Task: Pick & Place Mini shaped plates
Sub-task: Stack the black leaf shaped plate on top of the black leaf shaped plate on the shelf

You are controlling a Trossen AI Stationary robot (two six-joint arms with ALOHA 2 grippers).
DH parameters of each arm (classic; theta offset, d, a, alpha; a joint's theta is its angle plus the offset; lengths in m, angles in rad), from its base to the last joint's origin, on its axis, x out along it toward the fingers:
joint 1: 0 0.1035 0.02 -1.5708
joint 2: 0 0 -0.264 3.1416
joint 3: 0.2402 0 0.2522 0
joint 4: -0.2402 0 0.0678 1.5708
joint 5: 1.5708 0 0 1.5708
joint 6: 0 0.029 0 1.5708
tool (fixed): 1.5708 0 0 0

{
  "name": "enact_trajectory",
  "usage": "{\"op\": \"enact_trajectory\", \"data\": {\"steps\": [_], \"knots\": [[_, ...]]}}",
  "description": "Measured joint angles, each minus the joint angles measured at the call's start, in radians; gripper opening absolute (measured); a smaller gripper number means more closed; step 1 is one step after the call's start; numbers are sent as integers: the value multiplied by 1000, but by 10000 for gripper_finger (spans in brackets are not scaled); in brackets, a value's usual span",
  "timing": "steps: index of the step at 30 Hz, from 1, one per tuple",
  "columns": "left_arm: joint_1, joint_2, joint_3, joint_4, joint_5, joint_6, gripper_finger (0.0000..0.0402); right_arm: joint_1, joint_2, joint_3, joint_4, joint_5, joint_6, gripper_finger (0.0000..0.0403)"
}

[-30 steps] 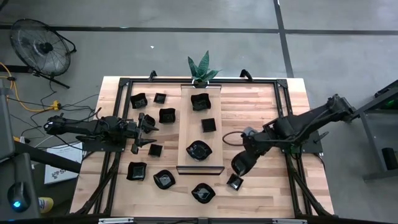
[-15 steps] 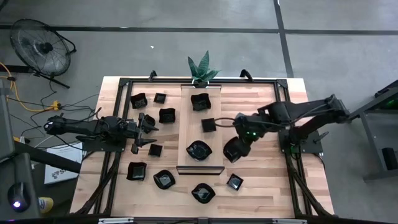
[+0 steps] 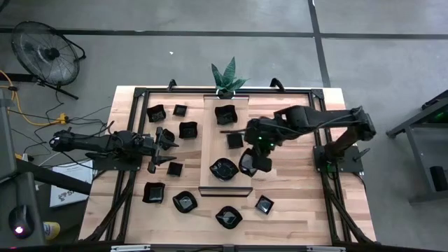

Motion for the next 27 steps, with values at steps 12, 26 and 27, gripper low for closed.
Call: {"op": "enact_trajectory", "data": {"steps": [12,26,27], "knots": [[0,0,0,0,0,0,234,-85,169,208,-7,-181,-426,0],[0,0,0,0,0,0,234,-161,303,316,20,-229,-231,0],[0,0,0,0,0,0,234,-161,305,316,19,-214,-160,0]]}}
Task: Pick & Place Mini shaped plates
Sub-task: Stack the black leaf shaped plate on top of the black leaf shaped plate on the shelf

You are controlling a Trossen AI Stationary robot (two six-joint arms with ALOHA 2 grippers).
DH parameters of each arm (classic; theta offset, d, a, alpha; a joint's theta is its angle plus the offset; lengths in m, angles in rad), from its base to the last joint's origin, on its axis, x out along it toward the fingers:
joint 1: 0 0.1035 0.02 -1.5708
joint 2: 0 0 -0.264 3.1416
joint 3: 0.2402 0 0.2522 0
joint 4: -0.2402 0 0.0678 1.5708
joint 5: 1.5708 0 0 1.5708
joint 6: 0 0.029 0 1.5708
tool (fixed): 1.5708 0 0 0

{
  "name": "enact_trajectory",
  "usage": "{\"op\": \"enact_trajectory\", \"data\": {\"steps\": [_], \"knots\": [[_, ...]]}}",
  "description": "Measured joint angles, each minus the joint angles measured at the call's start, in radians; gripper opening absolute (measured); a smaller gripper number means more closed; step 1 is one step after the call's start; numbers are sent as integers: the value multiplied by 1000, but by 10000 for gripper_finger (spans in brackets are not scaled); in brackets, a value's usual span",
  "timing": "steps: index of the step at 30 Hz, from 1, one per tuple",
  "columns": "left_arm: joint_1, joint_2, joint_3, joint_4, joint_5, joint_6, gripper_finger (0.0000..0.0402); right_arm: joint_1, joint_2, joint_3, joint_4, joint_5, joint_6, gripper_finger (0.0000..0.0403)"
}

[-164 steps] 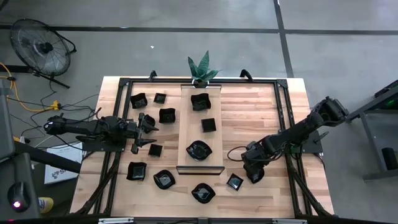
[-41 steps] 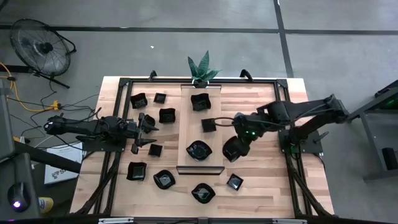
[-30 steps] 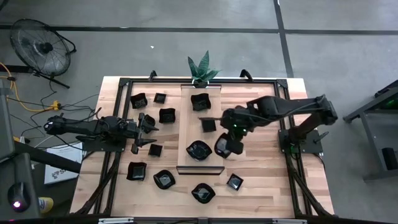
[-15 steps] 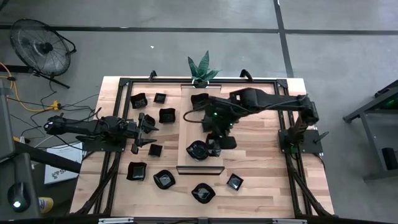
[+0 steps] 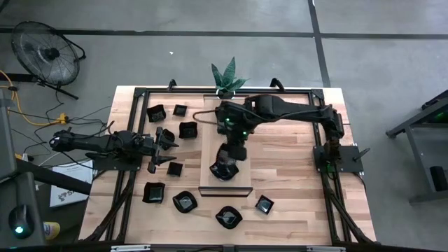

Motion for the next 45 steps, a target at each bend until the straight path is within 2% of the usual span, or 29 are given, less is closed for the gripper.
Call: {"op": "enact_trajectory", "data": {"steps": [4,7,16,22,25,28,32,45], "knots": [[0,0,0,0,0,0,234,12,1,1,-15,108,289,0],[0,0,0,0,0,0,234,54,1,1,-15,234,476,0],[0,0,0,0,0,0,234,247,1,1,-24,460,972,0],[0,0,0,0,0,0,234,384,-7,1,-41,690,1301,0],[0,0,0,0,0,0,234,421,-7,1,-35,804,1428,0],[0,0,0,0,0,0,234,430,4,1,26,878,1442,0],[0,0,0,0,0,0,234,429,42,1,64,904,1437,0],[0,0,0,0,0,0,234,442,26,1,-24,775,1652,0]]}}
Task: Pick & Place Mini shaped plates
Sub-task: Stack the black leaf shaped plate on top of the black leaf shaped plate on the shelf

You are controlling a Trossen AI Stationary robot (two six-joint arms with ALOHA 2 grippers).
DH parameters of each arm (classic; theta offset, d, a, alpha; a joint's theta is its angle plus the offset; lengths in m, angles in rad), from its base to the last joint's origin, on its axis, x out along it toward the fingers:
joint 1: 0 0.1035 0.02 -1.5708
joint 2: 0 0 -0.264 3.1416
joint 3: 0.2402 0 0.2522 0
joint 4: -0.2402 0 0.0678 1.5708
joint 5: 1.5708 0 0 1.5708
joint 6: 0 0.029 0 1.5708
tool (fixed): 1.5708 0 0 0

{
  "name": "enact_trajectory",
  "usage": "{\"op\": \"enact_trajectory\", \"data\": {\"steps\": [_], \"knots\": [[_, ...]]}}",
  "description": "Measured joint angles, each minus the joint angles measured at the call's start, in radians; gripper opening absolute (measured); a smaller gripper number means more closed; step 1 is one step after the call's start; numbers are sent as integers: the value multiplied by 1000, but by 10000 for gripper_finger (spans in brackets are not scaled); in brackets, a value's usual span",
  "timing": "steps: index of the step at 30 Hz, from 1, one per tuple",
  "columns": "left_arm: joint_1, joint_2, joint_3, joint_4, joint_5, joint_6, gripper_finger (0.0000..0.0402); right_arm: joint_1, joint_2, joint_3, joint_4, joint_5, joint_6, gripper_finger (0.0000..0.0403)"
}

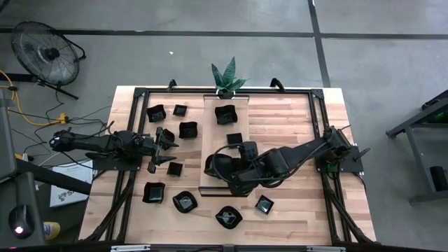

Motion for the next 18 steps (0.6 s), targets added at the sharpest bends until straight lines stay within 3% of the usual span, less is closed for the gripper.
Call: {"op": "enact_trajectory", "data": {"steps": [18], "knots": [[0,0,0,0,0,0,234,-48,-62,0,-218,-93,73,0]]}}
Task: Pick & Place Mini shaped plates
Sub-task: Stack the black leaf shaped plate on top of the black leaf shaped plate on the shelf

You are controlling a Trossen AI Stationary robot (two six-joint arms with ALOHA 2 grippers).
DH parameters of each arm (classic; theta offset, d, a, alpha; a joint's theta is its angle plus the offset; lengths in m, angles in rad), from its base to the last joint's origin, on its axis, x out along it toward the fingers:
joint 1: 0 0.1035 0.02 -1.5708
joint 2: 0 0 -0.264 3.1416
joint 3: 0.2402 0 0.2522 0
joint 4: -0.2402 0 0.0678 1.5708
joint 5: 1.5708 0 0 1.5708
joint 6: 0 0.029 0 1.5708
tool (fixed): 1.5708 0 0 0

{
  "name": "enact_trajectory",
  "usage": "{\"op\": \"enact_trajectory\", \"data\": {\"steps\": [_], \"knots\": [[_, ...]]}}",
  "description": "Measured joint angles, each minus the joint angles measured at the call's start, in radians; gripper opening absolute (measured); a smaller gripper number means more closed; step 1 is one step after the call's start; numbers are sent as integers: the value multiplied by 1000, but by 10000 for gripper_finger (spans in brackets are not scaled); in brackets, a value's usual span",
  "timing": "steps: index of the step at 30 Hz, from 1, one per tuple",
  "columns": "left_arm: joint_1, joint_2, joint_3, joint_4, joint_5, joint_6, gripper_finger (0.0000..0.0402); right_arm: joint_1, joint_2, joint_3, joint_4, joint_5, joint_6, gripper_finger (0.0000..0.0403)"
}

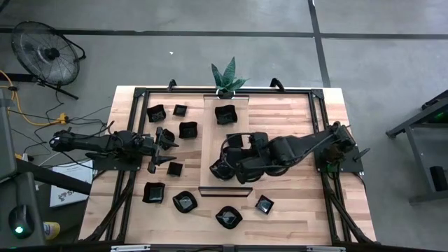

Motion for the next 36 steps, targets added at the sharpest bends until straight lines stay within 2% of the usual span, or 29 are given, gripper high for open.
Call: {"op": "enact_trajectory", "data": {"steps": [8,11,14,17,21,26,36], "knots": [[0,0,0,0,0,0,234,10,-36,-7,-71,-28,-4,0],[0,0,0,0,0,0,234,11,-81,-78,-31,-24,-21,0],[0,0,0,0,1,0,234,11,-155,-231,84,-27,-25,0],[0,0,0,0,0,0,234,10,-258,-421,278,-29,-31,0],[0,0,0,0,0,0,234,3,-340,-572,475,-9,-53,0],[0,0,0,0,0,0,234,0,-335,-625,624,6,-63,0],[0,0,0,0,0,0,234,2,-251,-627,800,-32,-12,0]]}}
